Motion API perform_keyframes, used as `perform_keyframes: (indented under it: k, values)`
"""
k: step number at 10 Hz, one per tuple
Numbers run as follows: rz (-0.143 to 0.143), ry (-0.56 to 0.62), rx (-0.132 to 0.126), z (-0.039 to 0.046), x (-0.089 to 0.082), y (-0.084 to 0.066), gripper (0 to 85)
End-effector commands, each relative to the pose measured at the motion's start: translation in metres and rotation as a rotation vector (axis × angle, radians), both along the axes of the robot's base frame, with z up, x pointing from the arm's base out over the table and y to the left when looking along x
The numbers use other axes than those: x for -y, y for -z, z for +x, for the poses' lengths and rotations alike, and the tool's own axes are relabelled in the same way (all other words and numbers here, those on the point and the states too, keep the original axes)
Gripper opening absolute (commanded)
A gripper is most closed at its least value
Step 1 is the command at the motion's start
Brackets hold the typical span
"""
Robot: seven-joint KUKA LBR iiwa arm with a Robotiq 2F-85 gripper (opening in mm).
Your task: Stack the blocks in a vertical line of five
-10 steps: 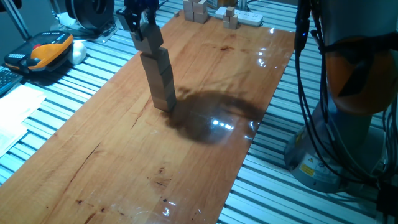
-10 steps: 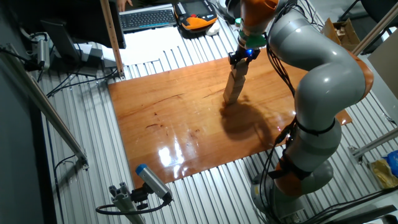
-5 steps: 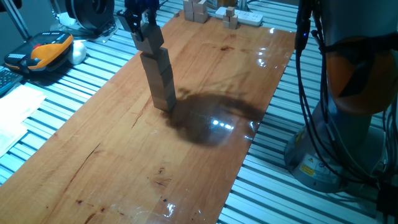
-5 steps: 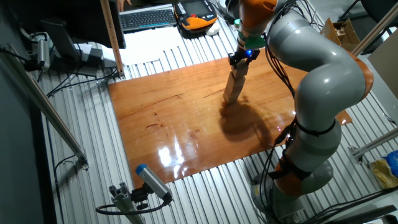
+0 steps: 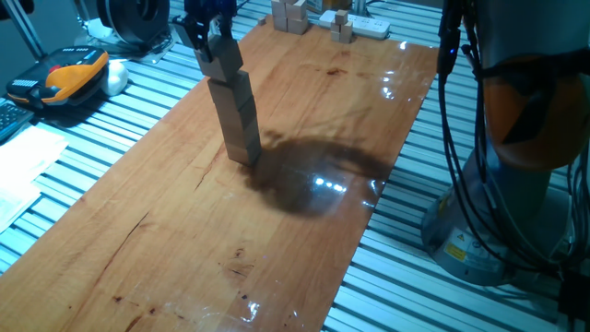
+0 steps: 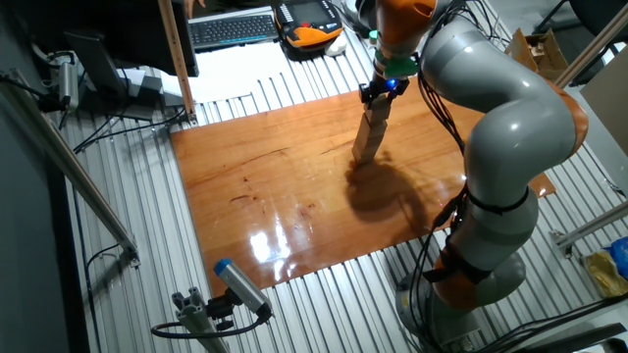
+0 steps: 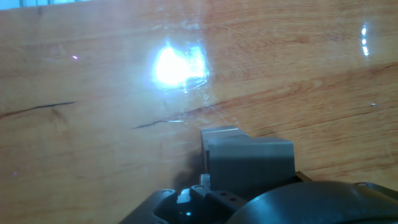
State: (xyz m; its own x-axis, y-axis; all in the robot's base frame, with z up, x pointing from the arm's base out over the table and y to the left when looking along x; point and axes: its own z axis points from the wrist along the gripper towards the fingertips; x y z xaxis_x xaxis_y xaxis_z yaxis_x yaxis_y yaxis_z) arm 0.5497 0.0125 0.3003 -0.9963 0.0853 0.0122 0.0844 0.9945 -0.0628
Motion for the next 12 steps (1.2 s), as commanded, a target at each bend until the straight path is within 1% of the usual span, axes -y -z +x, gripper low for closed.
perform_keyframes:
  k: [1,4,6,8,9,11,12]
  values:
    - [0.000,-0.003,0.001,0.0002,0.0004,0.0003,0.0]
    - [-0.002,-0.008,0.010,0.0003,0.0004,0.0003,0.0]
    - [0.004,-0.006,0.012,0.0003,0.0004,0.0003,0.0]
    - [0.031,0.011,0.015,0.0003,0.0004,0.0003,0.0]
    - [0.039,0.015,0.017,0.0003,0.0004,0.0003,0.0]
    - [0.044,0.030,0.037,0.0003,0.0004,0.0003,0.0]
    - [0.060,0.035,0.051,0.0003,0.0004,0.0003,0.0]
